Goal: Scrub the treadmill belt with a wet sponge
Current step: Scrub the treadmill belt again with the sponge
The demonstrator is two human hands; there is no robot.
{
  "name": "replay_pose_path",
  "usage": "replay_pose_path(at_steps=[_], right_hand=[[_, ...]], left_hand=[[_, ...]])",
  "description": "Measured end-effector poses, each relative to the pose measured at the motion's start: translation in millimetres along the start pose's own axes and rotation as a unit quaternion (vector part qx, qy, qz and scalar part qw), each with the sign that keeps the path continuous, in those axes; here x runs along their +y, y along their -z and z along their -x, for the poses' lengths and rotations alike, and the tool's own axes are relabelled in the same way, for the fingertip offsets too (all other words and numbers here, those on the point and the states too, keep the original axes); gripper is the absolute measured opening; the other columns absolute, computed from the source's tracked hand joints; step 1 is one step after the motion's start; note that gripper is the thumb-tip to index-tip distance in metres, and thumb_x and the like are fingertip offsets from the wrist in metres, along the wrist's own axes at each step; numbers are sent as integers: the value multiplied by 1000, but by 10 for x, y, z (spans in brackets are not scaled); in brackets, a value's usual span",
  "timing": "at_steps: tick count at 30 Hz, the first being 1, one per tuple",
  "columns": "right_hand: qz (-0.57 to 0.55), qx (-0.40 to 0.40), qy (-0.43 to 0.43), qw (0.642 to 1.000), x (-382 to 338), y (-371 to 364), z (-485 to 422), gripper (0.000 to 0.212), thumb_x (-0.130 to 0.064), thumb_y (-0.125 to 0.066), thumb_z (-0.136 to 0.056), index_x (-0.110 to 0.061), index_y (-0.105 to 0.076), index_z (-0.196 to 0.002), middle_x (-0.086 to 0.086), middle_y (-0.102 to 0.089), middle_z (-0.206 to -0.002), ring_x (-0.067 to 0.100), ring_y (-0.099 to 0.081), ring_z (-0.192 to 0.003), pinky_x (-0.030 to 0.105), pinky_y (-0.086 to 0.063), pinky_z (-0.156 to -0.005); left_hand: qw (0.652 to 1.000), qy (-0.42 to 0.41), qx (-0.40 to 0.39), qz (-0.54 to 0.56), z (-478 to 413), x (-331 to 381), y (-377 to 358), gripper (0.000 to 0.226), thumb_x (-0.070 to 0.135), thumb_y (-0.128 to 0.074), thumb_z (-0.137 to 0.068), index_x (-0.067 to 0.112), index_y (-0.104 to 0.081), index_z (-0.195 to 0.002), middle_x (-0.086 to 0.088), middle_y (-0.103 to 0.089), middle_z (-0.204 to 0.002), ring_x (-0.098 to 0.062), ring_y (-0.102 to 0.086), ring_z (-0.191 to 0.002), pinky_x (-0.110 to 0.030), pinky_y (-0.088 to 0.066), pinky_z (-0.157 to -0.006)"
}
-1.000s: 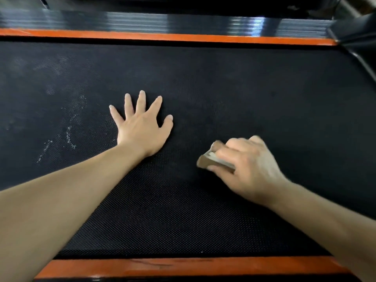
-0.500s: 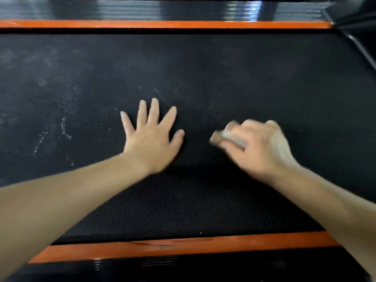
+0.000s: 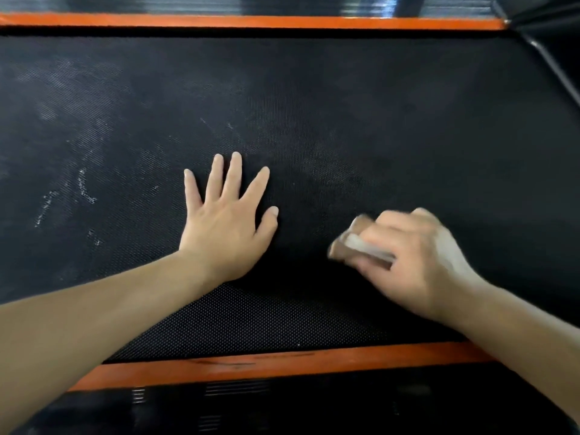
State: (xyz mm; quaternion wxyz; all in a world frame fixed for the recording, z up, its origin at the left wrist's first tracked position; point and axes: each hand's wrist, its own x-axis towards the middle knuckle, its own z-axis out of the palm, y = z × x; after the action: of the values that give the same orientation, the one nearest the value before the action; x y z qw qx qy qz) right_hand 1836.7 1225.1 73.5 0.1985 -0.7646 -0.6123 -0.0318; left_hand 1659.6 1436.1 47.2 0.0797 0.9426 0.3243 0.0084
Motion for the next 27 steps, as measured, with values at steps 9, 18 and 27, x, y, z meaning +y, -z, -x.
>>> replay_pose_path(at_steps=[9, 18, 27], right_hand=[[7, 17, -12, 1000, 260, 179, 184, 33, -48, -63, -91, -21, -69, -72, -8, -49, -67, 17, -48, -56, 38, -42, -63], [18, 4, -20, 1000, 315, 149, 40, 42, -58, -51, -97, -27, -76, -86, -8, -56, -71, 16, -58, -64, 39, -42, -68], [47, 26, -40, 998, 350, 51, -33, 33, -53, -61, -89, -22, -71, -88, -5, -52, -71, 23, -58, -63, 36, -42, -67]], left_hand=[[998, -7, -29, 51, -75, 136, 135, 64, 54, -30, -100, 30, -22, -159, -7, 2, -172, -27, 11, -158, -69, 10, -119], [999, 8, -17, 42, -377, 656, 16, 63, 50, -28, -104, 24, -20, -160, -15, 1, -171, -34, 12, -157, -68, 11, -120], [1000, -8, 0, 23, -317, 649, -53, 68, 56, -26, -102, 28, -17, -162, -14, -1, -172, -33, 9, -158, -62, 8, -123]])
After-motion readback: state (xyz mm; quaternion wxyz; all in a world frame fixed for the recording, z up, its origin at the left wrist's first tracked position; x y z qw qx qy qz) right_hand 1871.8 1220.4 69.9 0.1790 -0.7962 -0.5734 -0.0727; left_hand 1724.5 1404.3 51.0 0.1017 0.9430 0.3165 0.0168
